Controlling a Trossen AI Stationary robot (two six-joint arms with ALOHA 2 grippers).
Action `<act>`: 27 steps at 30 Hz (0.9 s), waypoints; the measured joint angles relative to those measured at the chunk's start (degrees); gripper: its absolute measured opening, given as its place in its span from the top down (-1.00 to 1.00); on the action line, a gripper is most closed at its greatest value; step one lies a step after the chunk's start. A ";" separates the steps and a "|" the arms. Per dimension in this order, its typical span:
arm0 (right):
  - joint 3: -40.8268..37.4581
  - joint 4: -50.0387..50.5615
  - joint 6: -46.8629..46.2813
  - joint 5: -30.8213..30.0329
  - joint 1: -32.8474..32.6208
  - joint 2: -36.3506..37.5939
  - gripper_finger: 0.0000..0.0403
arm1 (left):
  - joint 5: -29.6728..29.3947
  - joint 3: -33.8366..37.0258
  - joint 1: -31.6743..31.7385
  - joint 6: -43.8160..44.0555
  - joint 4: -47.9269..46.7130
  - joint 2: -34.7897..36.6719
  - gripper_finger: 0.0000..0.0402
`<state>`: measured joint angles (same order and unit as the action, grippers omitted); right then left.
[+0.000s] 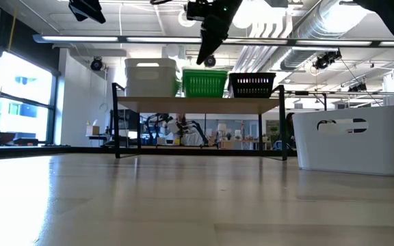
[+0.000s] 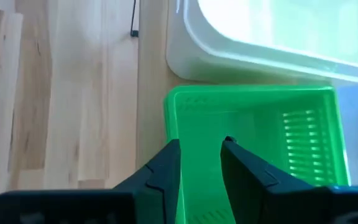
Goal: Stack baskets on shelf by color
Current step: Stack the green bin on top of the green bin, then stack the black bin on top of the black bin
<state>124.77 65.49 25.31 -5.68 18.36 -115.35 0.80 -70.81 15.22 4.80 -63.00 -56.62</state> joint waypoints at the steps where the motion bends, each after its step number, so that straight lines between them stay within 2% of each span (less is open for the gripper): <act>1: 0.00 -0.22 -0.11 -0.10 -0.01 0.00 0.49 | 0.00 0.00 0.00 0.00 -0.03 0.00 0.21; 10: 1.25 3.24 -5.94 -2.84 -0.37 1.13 0.49 | 0.00 0.00 -0.01 2.73 -0.79 0.00 0.21; 17: 2.89 8.83 -14.22 3.00 -0.45 3.26 0.54 | 0.00 0.00 -1.38 11.12 -4.97 0.00 0.21; 21: 2.93 13.47 -16.25 3.21 -1.43 3.34 0.58 | 0.00 0.00 -5.60 14.73 -5.99 0.00 0.21; 27: 2.93 18.05 -20.27 2.55 -4.34 3.38 0.61 | -1.22 2.62 -16.74 22.77 -6.27 0.09 0.21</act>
<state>127.70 83.54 5.04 -3.14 14.02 -111.97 -0.42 -68.18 -1.51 27.56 -69.28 -56.53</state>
